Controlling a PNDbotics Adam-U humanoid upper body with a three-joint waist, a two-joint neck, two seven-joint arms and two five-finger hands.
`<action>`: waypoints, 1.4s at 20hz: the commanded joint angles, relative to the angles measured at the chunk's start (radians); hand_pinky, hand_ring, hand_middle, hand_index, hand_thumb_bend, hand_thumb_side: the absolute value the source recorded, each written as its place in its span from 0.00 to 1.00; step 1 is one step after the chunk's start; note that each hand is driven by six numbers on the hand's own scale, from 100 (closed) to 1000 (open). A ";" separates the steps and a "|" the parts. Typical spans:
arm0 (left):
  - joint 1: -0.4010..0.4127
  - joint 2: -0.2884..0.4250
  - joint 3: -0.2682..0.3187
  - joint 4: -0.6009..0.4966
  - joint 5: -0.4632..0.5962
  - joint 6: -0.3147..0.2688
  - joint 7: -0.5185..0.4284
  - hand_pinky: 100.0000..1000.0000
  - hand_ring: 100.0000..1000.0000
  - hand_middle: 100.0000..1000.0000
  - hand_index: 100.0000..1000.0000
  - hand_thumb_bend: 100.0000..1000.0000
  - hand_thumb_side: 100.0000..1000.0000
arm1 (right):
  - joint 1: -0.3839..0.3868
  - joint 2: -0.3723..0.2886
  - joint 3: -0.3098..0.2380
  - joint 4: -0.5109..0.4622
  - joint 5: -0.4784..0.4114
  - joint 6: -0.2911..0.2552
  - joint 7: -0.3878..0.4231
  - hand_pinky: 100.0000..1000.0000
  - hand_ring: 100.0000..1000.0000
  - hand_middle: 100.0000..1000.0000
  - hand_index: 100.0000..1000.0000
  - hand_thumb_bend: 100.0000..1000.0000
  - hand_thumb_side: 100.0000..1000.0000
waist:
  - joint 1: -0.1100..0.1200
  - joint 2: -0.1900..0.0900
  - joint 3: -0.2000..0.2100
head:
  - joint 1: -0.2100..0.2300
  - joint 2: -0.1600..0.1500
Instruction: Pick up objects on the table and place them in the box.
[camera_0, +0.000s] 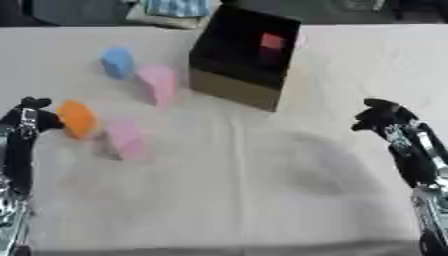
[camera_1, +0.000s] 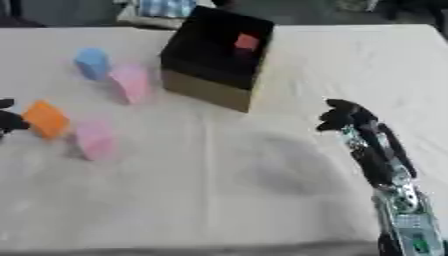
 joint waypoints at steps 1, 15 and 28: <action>-0.014 0.007 -0.002 -0.024 -0.001 0.000 -0.004 0.77 0.50 0.44 0.70 0.00 0.79 | -0.005 -0.004 0.001 -0.020 -0.002 -0.001 0.000 0.66 0.55 0.56 0.78 0.00 0.67 | -0.010 -0.024 -0.001 | -0.004 0.004; -0.060 0.091 -0.040 -0.040 -0.087 -0.030 -0.092 0.80 0.58 0.50 0.76 0.00 0.68 | -0.003 -0.005 0.003 -0.019 0.001 0.001 0.003 0.66 0.55 0.56 0.78 0.00 0.68 | -0.003 -0.026 -0.006 | -0.004 0.005; -0.213 0.440 -0.227 -0.035 -0.420 -0.149 -0.538 0.82 0.71 0.70 0.89 0.15 0.48 | 0.002 -0.014 0.006 -0.017 0.004 0.003 0.008 0.66 0.55 0.56 0.78 0.00 0.67 | 0.012 -0.032 -0.021 | -0.014 0.005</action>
